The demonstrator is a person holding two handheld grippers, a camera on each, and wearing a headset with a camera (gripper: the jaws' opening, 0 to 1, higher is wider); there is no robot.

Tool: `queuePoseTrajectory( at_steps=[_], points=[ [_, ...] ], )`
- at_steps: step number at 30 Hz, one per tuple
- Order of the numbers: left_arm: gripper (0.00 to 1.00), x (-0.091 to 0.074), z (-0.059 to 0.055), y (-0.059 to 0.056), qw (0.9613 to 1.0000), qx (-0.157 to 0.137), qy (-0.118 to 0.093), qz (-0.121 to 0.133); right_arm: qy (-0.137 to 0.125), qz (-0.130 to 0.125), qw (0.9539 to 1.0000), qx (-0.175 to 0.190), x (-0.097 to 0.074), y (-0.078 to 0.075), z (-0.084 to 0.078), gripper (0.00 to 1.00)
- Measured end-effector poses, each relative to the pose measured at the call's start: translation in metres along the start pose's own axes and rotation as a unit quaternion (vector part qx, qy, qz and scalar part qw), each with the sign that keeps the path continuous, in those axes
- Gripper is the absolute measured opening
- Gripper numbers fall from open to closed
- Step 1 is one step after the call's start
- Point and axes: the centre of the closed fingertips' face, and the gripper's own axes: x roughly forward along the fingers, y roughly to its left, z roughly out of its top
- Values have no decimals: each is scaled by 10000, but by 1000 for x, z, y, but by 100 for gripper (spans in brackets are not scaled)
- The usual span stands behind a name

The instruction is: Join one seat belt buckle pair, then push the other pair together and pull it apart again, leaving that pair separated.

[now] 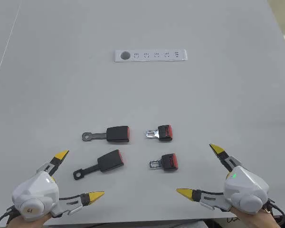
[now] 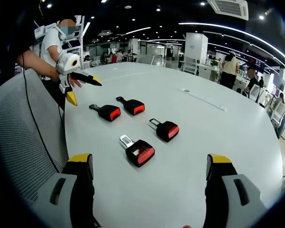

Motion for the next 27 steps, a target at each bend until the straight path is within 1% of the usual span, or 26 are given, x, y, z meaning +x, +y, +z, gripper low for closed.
queuePoseTrajectory(
  at_steps=[27],
  points=[
    [99,0,0,-1,10000,15,-10,-19,-10,-41,10000,-40,-2,-2,1,100]
  ],
)
